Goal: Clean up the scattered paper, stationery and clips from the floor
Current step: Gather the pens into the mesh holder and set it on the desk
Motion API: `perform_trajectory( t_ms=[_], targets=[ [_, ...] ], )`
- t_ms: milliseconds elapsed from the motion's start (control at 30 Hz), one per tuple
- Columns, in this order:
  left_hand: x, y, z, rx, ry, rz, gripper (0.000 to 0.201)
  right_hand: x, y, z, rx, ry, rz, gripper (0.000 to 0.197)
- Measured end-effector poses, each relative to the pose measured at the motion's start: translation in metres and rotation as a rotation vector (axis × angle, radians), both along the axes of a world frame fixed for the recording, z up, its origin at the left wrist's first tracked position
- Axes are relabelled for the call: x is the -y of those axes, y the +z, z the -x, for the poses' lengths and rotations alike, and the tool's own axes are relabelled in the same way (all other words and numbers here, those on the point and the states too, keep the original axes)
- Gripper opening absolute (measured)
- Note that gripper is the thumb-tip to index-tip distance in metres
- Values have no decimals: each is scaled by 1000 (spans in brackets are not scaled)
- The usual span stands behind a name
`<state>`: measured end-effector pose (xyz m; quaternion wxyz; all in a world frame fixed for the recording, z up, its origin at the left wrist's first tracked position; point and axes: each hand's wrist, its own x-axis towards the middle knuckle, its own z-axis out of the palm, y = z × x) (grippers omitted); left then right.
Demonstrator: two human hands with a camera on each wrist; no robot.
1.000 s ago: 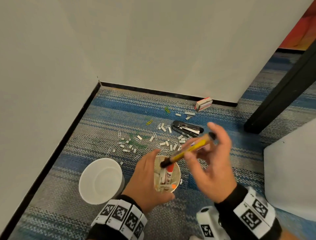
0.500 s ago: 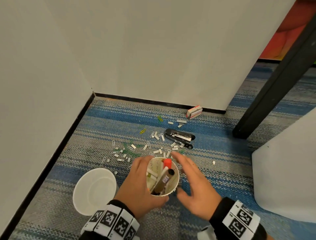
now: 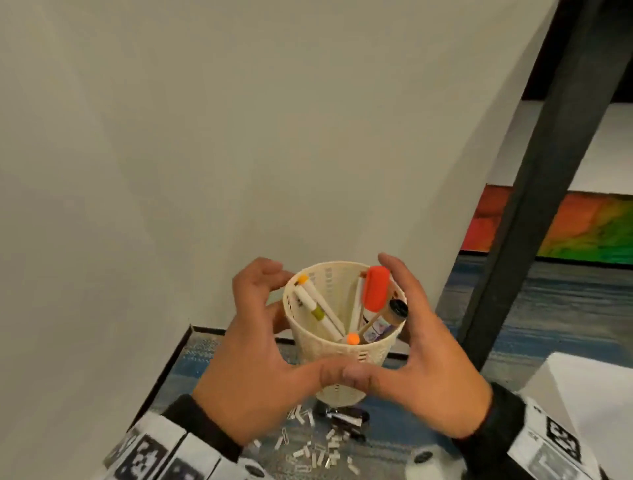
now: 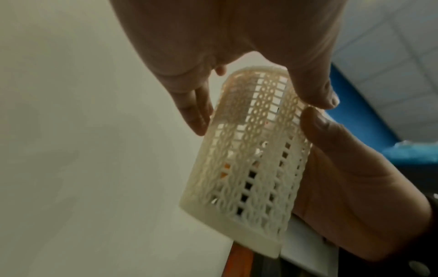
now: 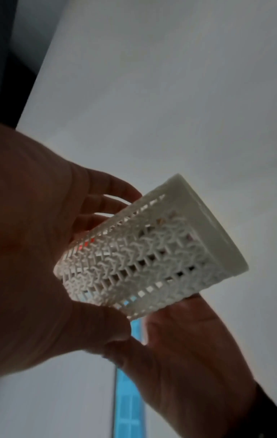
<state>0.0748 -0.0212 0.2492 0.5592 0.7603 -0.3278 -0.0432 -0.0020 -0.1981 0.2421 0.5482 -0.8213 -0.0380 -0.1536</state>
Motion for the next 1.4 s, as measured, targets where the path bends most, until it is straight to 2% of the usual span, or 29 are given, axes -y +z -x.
perform_trajectory(
  t_ms=[167,333,500,633,733,800,967,1067,1133,1267,1400],
  targets=[
    [40,118,-28,29,-126,135,78,34,125,-14,181,-70,21,89],
    [82,218,-37,235,-126,219,73,71,222,-10,258,-77,30,105],
    [124,285,-25,280,-132,395,56,98,297,5,356,-175,142,100],
    [171,329,-11,403,-79,379,33,126,345,21,415,-282,161,79],
    [209,349,-8,439,-53,364,27,155,375,27,372,-387,219,80],
    [234,356,-7,464,-15,286,31,179,388,23,348,-504,298,85],
    [289,356,-15,343,-134,22,39,231,401,-9,139,-717,320,94],
    [309,352,-27,411,-129,-228,51,250,404,-30,-15,-776,322,98],
    [317,354,-34,436,-101,-338,51,259,405,-43,-85,-795,311,97],
    [329,359,-40,440,-33,-497,46,271,402,-69,-205,-827,295,96],
    [337,356,-44,446,1,-596,45,286,398,-94,-303,-859,399,98]
  ],
)
